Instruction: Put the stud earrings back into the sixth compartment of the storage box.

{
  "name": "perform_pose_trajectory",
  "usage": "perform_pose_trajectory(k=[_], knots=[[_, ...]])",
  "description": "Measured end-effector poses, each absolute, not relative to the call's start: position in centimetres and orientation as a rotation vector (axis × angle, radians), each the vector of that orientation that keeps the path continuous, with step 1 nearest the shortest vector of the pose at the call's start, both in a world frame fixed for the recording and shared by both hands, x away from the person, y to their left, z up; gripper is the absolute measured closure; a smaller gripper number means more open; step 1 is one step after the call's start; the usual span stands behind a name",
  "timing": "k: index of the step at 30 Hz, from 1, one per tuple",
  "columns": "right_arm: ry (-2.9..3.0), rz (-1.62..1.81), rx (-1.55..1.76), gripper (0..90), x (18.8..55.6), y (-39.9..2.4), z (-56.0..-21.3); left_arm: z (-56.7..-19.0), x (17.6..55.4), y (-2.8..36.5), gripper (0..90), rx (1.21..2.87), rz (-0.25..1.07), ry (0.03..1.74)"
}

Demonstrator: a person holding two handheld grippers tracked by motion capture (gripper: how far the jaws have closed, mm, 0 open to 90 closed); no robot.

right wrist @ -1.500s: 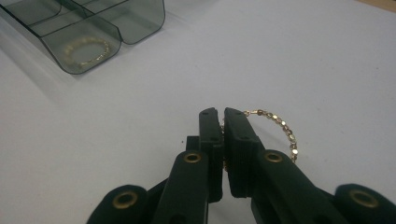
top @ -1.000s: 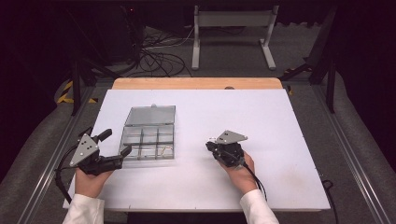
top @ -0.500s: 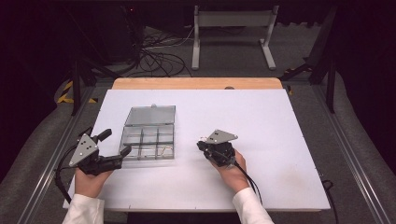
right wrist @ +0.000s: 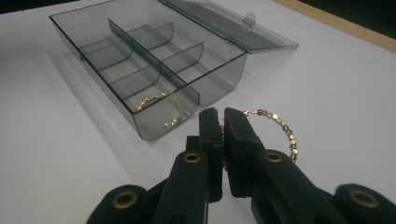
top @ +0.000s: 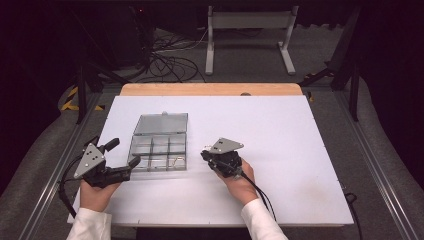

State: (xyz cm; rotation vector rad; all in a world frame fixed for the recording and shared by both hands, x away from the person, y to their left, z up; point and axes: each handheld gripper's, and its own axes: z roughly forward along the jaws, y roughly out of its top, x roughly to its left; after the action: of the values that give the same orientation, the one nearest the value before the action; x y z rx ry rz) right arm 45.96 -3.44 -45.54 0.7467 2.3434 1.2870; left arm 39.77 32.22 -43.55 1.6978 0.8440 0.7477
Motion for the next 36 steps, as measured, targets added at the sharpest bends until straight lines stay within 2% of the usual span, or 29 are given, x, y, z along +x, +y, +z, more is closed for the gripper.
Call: perform_pose_trajectory(k=[13, 36], knots=[[2.372, 1.304, 0.666, 87.0, 45.9, -0.4, -44.9, -43.5, 39.7, 32.4, 9.3, 1.694, 0.748, 0.846], [2.435, 1.315, 0.589, 87.0, 45.9, 4.0, -45.7, -43.4, 39.7, 32.5, 9.3, 1.686, 0.750, 0.843]])
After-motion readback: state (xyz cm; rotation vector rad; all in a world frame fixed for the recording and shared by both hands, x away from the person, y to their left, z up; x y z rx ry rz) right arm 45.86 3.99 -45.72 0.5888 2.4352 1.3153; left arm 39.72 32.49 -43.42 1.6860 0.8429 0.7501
